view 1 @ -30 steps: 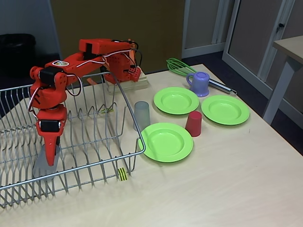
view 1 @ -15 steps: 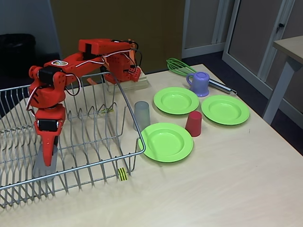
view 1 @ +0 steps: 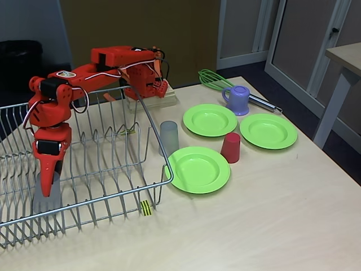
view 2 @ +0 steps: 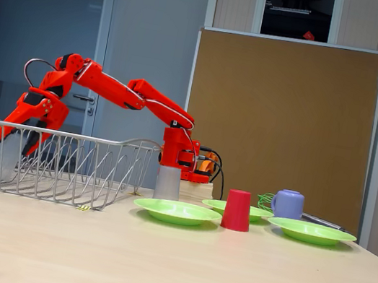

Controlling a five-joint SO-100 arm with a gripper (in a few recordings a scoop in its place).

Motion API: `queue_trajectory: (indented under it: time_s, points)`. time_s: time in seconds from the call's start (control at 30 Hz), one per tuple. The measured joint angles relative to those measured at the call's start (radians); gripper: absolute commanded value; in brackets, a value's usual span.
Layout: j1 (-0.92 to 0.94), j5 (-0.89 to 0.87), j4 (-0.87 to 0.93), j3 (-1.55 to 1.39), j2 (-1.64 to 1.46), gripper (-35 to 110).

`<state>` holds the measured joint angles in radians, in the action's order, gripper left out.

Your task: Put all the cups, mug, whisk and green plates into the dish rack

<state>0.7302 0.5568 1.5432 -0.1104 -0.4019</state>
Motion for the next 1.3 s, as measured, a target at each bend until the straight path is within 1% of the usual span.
queue_trajectory:
  time_s: [0.47, 1.3]
  points:
    - [-0.023, -0.009, 0.028, 0.003, -0.002, 38]
    - [-0.012, -0.002, 0.023, 0.005, -0.012, 37]
